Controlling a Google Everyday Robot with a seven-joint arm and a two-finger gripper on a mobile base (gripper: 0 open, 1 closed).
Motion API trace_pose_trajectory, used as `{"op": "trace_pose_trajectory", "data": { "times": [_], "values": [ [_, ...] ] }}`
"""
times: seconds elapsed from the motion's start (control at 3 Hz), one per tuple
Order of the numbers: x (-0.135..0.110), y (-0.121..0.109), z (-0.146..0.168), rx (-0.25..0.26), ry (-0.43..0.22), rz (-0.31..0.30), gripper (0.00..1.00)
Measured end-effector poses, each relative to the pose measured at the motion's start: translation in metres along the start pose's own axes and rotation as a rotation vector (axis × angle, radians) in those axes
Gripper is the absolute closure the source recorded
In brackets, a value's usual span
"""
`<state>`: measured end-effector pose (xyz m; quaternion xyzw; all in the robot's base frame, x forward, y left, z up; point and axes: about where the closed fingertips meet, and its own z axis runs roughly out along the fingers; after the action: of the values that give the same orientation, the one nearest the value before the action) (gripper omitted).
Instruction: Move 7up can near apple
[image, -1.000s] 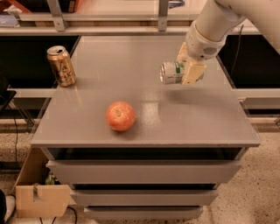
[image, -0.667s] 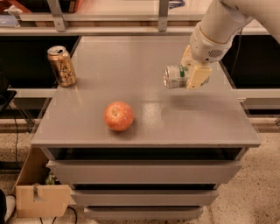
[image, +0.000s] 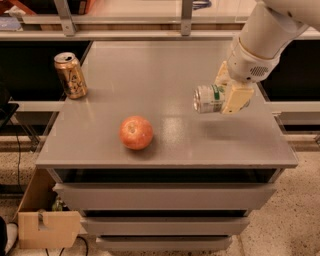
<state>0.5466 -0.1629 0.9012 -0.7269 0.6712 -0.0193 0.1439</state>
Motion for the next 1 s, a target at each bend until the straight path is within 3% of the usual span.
{"op": "trace_pose_trajectory", "data": {
  "times": [1.0],
  "values": [
    [-0.019,0.053,0.018,-0.083,-0.05,0.006,1.0]
  ]
}}
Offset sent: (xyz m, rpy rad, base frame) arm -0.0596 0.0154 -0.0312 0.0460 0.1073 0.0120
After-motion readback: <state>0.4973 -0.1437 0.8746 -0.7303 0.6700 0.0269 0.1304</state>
